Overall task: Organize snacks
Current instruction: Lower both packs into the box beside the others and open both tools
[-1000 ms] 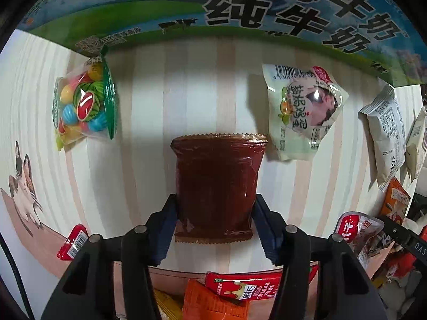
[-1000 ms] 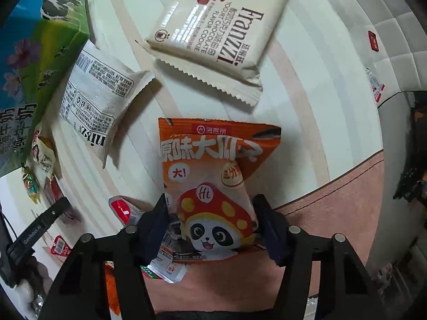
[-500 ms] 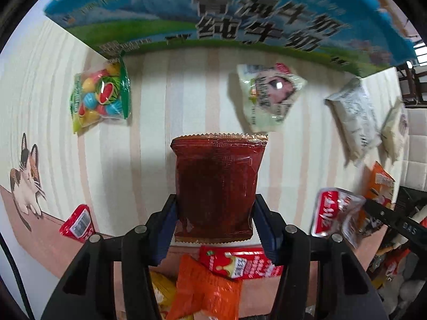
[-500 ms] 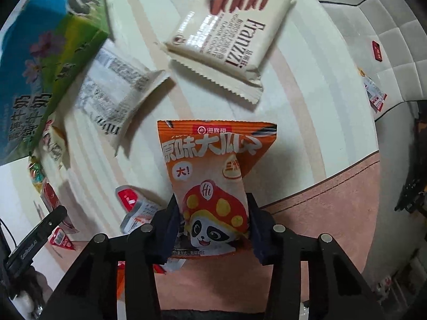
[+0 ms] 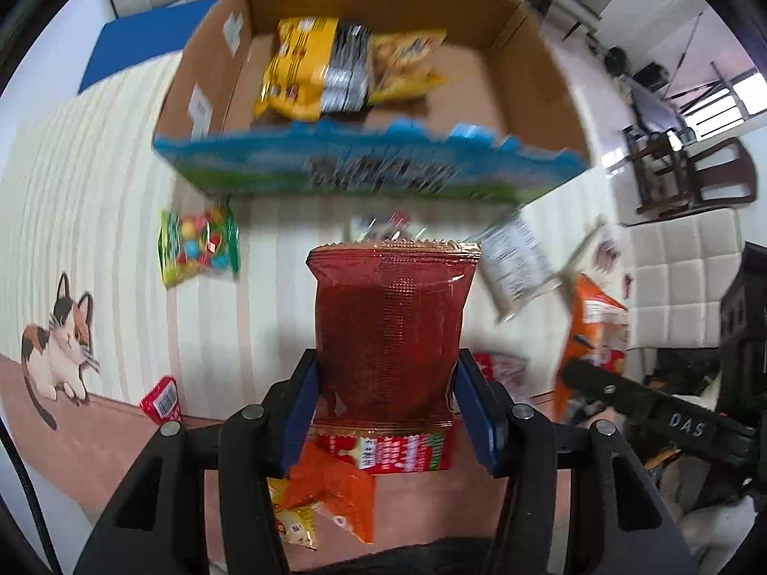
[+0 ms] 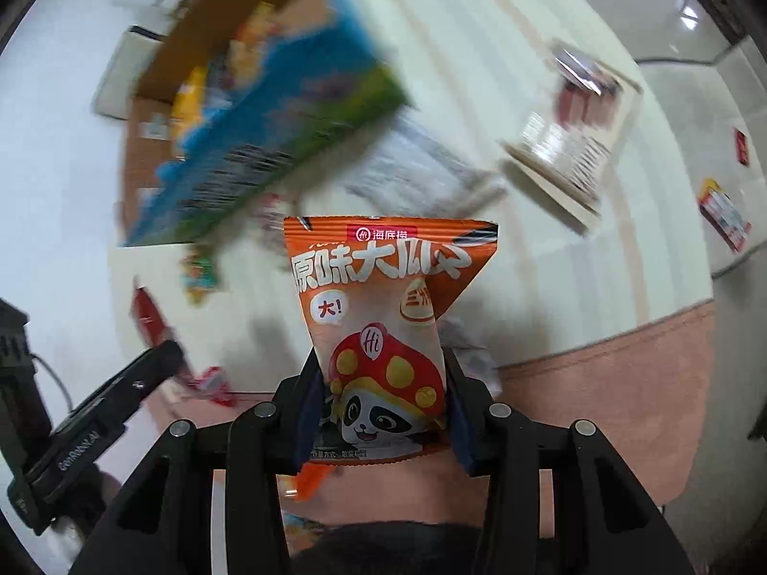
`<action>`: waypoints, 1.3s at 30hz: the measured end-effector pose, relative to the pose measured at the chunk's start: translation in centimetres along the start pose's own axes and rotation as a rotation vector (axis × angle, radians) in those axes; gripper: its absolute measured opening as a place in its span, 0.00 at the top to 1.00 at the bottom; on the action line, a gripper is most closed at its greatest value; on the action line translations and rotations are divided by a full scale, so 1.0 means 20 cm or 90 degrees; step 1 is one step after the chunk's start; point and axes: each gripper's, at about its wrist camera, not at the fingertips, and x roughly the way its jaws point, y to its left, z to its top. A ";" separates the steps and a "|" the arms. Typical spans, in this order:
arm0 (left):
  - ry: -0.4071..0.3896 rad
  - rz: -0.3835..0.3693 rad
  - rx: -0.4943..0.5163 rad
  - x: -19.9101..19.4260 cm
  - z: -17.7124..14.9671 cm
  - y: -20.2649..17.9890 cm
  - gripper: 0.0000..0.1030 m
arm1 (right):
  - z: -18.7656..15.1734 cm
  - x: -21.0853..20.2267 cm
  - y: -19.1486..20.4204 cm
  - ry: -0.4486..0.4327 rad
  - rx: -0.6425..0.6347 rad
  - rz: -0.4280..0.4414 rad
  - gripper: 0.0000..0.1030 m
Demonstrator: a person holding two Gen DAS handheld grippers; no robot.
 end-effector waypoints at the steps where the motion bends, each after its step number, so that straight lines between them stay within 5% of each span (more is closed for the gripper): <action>1: -0.006 -0.007 0.003 0.00 0.03 -0.02 0.49 | 0.02 -0.04 0.06 -0.007 -0.010 0.016 0.54; 5: -0.028 -0.019 0.015 -0.15 0.20 -0.06 0.49 | 0.11 -0.19 0.22 -0.026 -0.044 0.056 0.54; 6: -0.102 -0.025 0.042 -0.16 0.24 -0.07 0.49 | 0.15 -0.23 0.27 -0.036 -0.058 0.061 0.54; 11: -0.109 -0.016 0.038 -0.20 0.47 -0.05 0.49 | 0.34 -0.33 0.42 -0.068 -0.093 0.058 0.54; 24: 0.008 0.013 -0.024 0.09 0.98 0.20 0.49 | 0.79 -0.03 0.61 -0.029 -0.105 0.011 0.54; 35: 0.065 0.024 -0.046 0.29 1.06 0.29 0.48 | 0.88 0.28 0.64 0.028 -0.118 -0.032 0.53; 39: 0.060 0.034 -0.051 0.28 1.06 0.29 0.48 | 0.89 0.32 0.64 0.042 -0.116 -0.043 0.37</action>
